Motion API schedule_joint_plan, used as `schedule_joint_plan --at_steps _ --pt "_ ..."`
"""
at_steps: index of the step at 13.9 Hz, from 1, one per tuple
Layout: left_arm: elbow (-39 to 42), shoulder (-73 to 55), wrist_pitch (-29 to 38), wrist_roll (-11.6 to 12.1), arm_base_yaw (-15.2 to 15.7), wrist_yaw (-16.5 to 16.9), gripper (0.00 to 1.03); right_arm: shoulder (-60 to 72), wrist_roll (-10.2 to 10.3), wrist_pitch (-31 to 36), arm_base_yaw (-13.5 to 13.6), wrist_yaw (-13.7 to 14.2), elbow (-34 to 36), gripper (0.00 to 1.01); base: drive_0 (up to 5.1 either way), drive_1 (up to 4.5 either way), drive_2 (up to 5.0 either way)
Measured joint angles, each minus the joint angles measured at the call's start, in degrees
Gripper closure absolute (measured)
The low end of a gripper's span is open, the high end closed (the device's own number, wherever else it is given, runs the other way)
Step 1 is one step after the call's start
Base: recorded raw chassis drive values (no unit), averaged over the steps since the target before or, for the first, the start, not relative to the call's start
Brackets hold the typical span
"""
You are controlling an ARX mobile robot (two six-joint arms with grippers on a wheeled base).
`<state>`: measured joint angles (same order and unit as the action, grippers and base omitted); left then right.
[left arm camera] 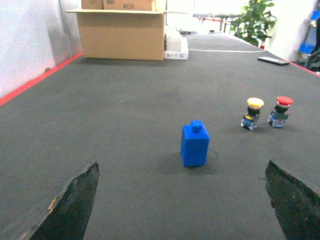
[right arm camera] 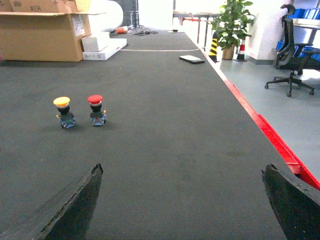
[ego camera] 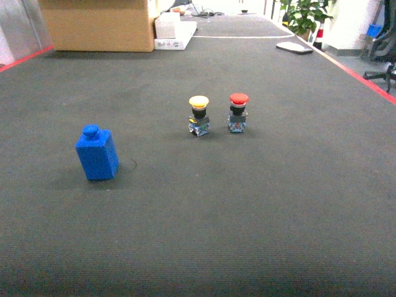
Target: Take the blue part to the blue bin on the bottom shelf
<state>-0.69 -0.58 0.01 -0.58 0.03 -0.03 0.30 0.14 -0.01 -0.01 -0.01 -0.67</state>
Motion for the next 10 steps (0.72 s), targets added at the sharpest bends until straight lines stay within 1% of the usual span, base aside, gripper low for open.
schedule_joint_plan --at_steps 10 --pt "0.00 0.00 -0.26 0.00 0.00 0.02 0.05 0.00 0.00 -0.28 0.00 0.00 0.00 0.03 0.0 0.00 0.0"
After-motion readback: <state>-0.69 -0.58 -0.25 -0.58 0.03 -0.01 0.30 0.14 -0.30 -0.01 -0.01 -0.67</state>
